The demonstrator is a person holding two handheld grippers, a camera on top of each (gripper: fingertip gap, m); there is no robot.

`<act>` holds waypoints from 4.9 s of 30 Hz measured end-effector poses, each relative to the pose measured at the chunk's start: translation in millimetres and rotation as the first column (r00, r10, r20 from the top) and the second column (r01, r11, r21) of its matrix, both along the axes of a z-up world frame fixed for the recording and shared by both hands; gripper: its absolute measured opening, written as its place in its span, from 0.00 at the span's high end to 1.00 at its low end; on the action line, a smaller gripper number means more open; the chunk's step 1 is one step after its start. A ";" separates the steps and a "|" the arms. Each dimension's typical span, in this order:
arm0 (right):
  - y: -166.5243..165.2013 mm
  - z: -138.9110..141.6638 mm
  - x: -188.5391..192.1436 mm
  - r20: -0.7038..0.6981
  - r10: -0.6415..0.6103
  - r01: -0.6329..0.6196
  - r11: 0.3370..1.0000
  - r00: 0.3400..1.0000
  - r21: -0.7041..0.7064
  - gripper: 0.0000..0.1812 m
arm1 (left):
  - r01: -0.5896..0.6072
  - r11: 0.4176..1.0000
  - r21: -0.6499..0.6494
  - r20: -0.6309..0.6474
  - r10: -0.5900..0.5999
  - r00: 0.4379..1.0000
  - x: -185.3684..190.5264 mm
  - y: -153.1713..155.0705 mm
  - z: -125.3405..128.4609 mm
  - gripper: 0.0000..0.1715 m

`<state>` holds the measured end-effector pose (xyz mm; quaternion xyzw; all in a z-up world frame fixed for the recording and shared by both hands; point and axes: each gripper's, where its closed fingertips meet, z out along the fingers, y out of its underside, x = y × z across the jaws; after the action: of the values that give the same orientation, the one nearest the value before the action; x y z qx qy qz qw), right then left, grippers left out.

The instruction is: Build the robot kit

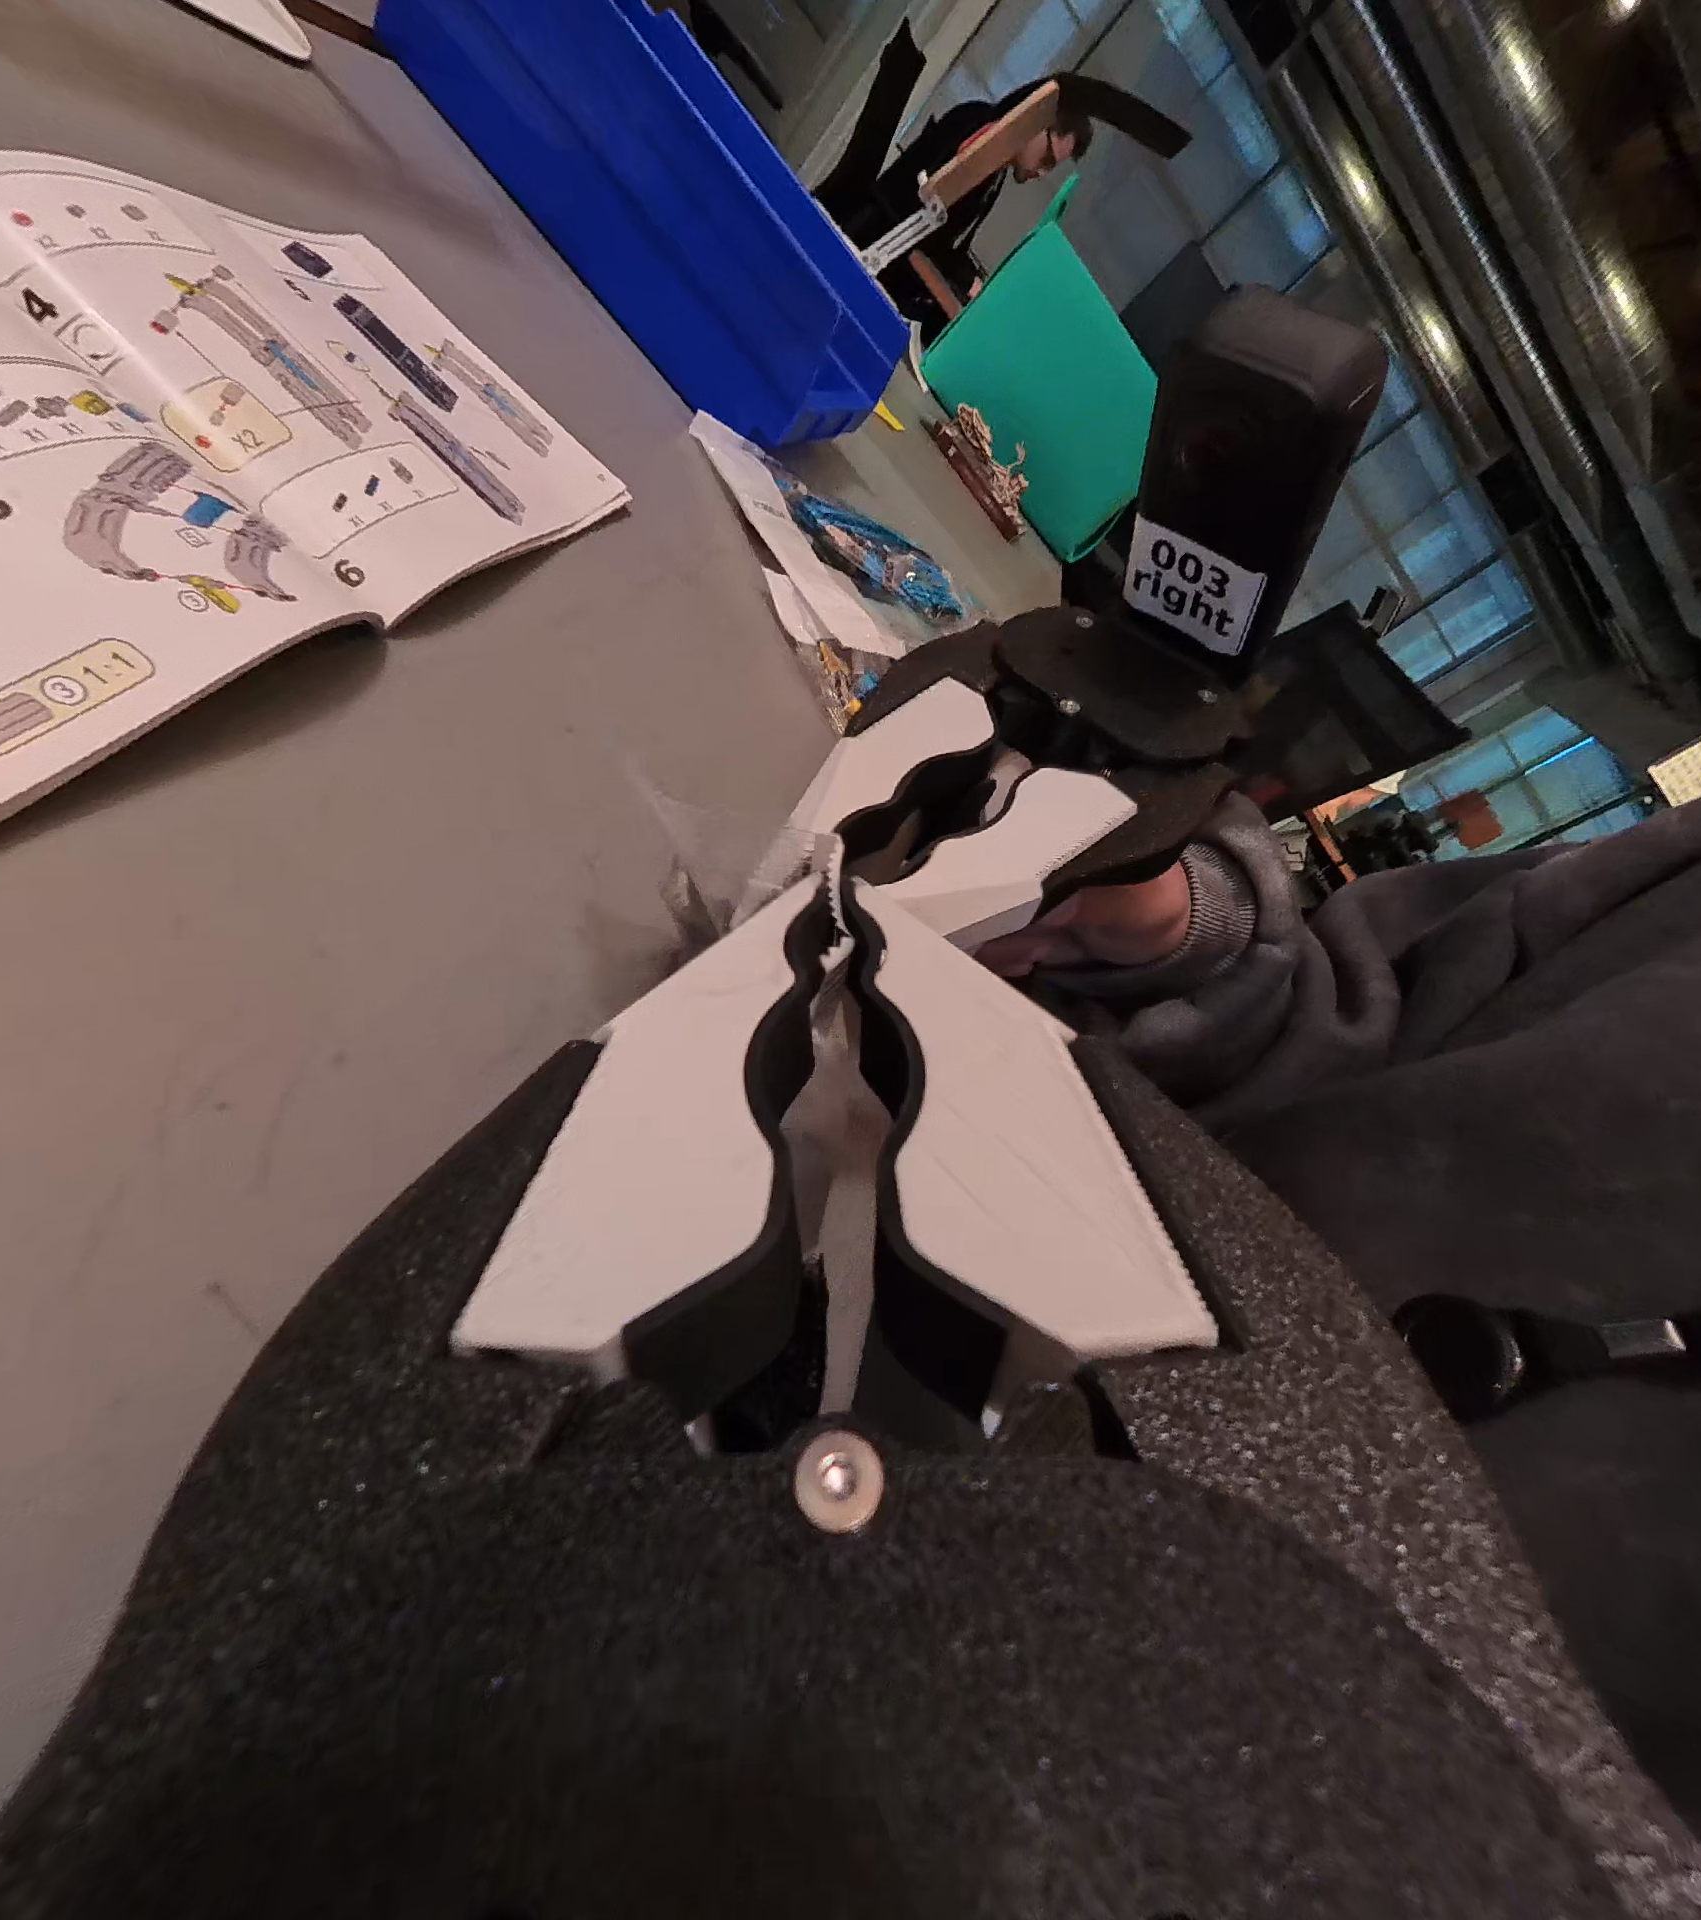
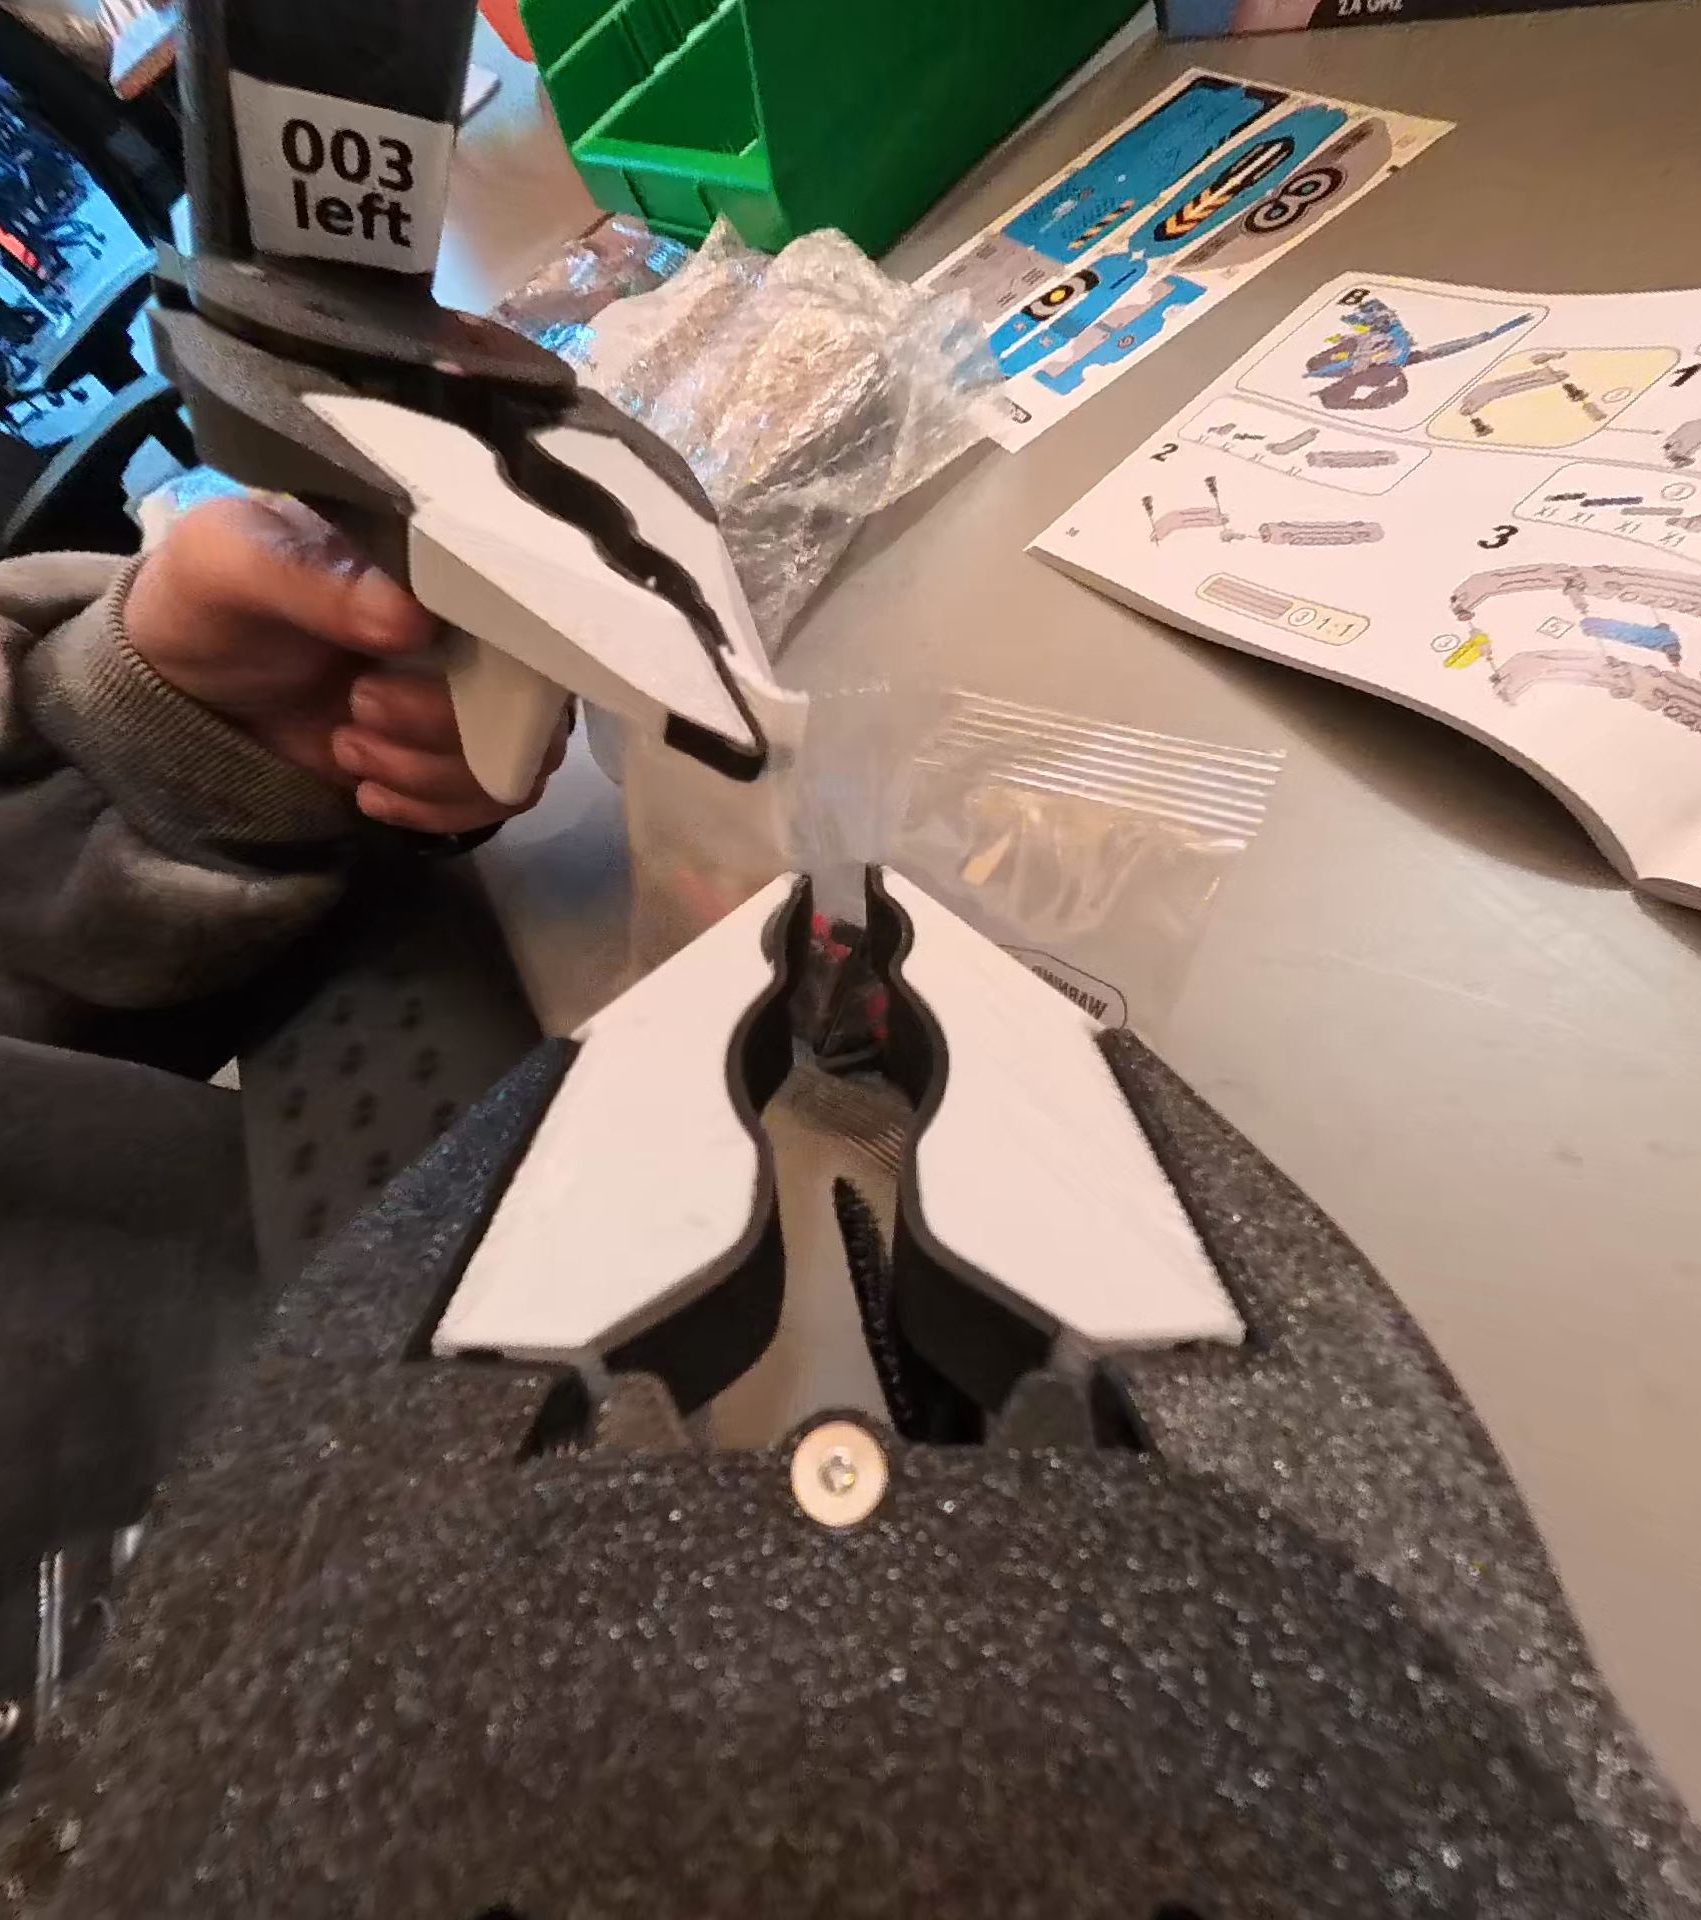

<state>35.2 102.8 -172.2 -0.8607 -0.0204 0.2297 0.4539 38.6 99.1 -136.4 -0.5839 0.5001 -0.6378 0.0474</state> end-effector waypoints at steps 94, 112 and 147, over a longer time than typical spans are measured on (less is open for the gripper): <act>-6.4 39.8 8.0 -0.071 0.098 -0.084 0.980 0.993 0.180 1.00 | -0.068 0.965 0.255 0.044 0.058 0.997 0.9 -4.3 16.3 0.86; -0.4 26.9 8.7 0.027 0.048 -0.051 0.991 0.998 0.125 0.94 | -0.084 0.949 0.303 0.030 0.079 0.996 7.3 -2.7 14.6 1.00; 0.5 41.3 27.4 0.071 -0.101 0.084 0.974 0.992 0.208 0.95 | -0.168 0.968 0.185 -0.057 0.181 0.982 20.1 -5.4 -0.8 1.00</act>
<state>62.6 103.4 -130.8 -0.8180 -0.0223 0.1699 0.5491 58.7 93.7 -137.2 -0.6420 0.5036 -0.5616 0.1373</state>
